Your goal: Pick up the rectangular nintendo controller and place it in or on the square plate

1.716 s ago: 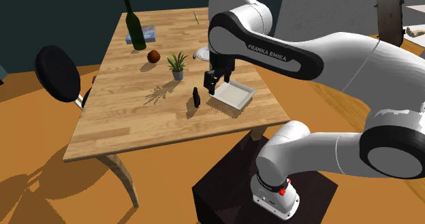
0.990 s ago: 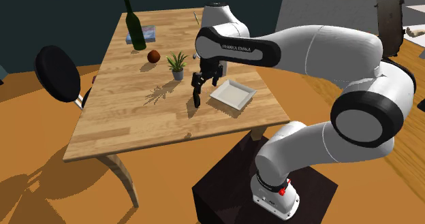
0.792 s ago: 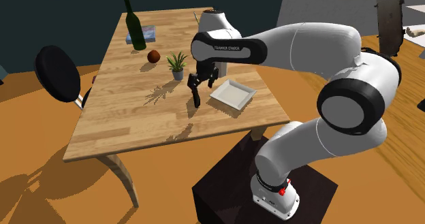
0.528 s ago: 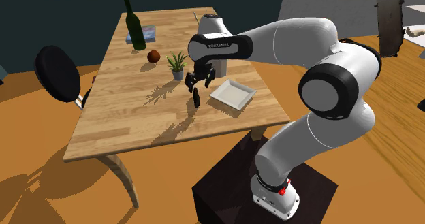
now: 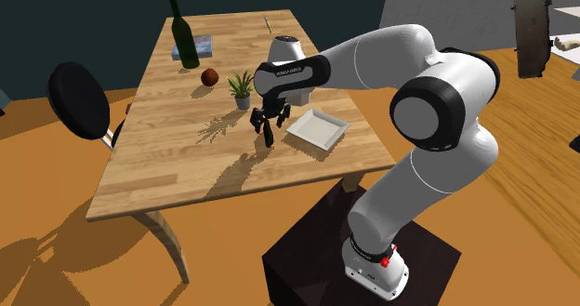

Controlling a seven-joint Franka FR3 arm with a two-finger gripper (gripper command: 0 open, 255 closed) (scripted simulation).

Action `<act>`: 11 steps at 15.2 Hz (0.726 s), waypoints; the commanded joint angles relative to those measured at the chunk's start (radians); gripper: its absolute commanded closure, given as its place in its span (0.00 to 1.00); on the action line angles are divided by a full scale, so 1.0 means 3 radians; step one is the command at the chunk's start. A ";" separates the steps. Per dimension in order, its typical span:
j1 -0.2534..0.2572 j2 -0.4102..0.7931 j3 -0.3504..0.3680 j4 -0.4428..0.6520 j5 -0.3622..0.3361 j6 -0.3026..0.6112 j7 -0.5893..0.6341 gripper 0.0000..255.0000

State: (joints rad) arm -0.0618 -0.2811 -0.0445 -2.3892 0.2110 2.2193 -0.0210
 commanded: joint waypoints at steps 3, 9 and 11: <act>0.0009 0.0031 0.0008 -0.0043 0.0015 0.0076 -0.0005 0.00; 0.0009 0.0031 0.0008 -0.0042 0.0015 0.0076 -0.0005 1.00; 0.0009 0.0031 0.0008 -0.0042 0.0015 0.0076 -0.0005 1.00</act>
State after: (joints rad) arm -0.0591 -0.2719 -0.0423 -2.4019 0.2154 2.2420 -0.0224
